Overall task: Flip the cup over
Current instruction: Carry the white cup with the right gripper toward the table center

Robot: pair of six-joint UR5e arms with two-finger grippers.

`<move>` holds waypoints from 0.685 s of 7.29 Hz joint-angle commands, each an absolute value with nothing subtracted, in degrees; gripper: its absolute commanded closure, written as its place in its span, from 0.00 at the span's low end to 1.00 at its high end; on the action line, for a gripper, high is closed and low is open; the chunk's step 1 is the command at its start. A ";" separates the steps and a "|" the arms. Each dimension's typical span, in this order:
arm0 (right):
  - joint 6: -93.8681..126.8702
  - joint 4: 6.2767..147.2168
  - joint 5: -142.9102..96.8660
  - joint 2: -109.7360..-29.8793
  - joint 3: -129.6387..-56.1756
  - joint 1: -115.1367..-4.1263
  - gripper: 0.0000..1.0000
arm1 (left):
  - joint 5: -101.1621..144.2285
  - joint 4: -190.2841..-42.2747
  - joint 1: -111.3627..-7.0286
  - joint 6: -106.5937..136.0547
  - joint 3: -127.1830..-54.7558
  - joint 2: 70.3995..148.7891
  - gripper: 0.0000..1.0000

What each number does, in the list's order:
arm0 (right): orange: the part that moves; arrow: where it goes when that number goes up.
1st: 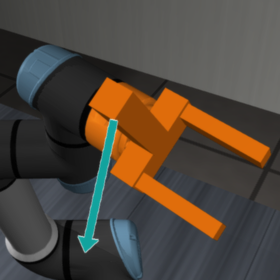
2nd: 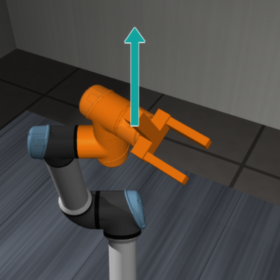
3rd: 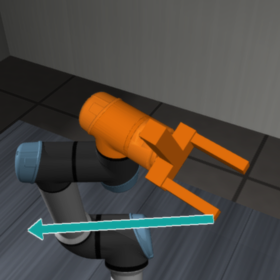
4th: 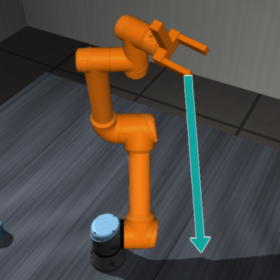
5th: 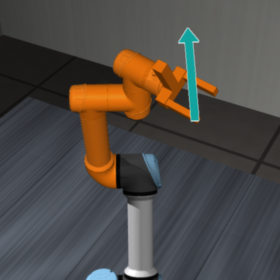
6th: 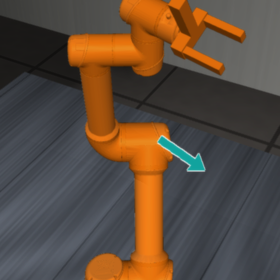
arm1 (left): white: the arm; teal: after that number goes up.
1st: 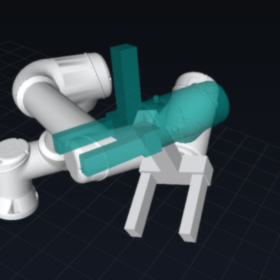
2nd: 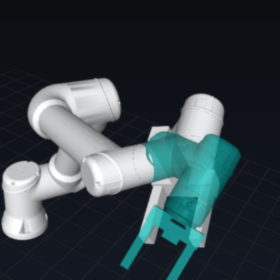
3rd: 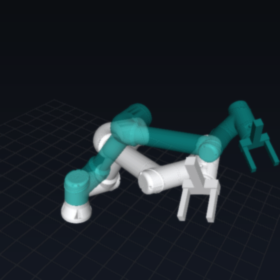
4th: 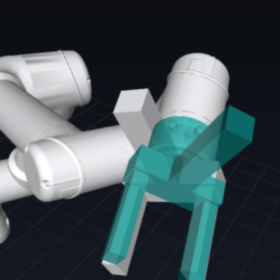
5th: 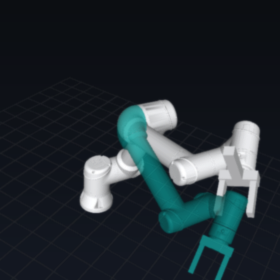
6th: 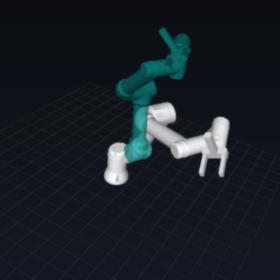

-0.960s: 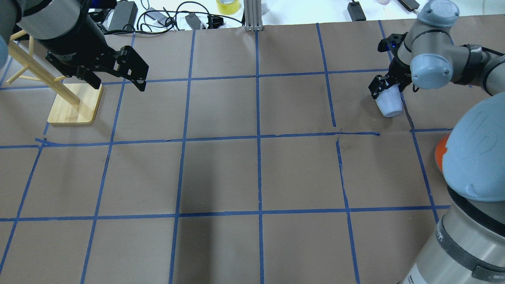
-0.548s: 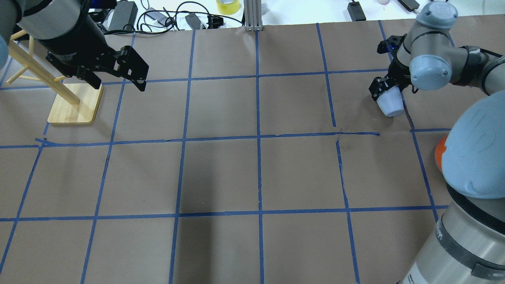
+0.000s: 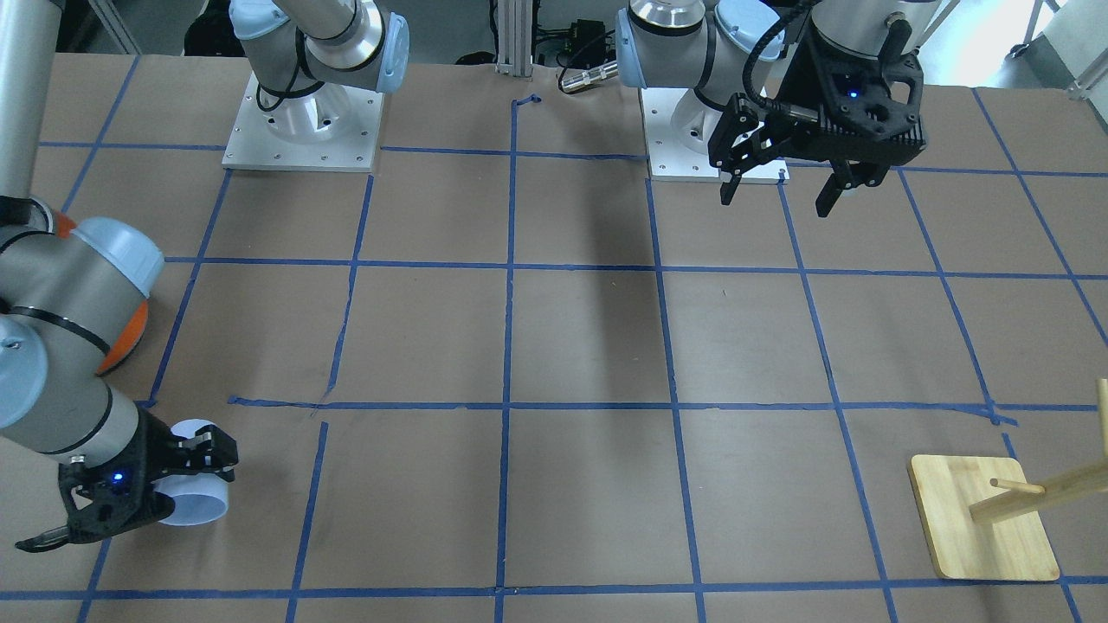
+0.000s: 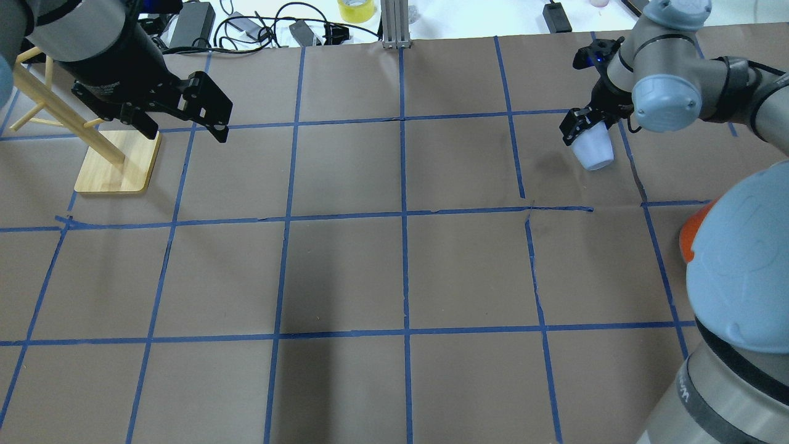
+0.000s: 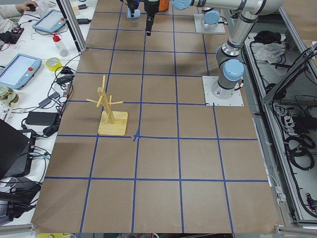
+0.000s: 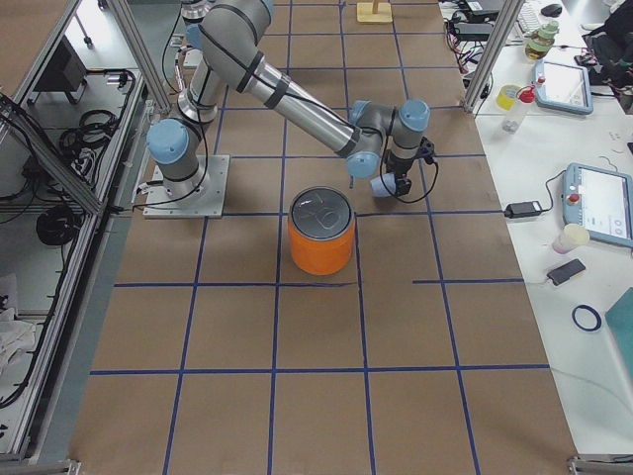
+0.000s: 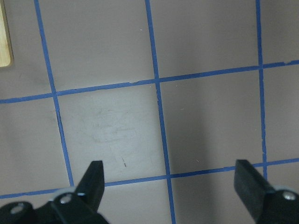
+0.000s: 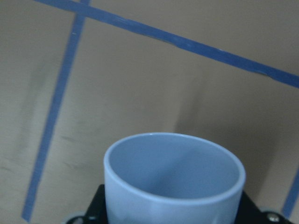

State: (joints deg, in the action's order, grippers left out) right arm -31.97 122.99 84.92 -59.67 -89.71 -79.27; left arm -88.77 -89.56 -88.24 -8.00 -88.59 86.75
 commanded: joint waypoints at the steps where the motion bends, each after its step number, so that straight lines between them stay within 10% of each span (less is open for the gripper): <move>1: -30.86 123.22 85.07 -60.47 -88.95 -89.59 0.36 | -88.68 -89.56 -88.24 -8.00 -88.59 86.75 0.00; 5: -34.10 127.09 85.17 -58.54 -88.16 -107.10 0.36 | -88.68 -89.56 -88.24 -8.09 -88.59 86.75 0.00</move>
State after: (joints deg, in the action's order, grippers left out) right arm -33.34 126.52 85.17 -59.01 -88.47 -102.07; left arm -88.68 -89.56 -88.24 -8.08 -88.59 86.75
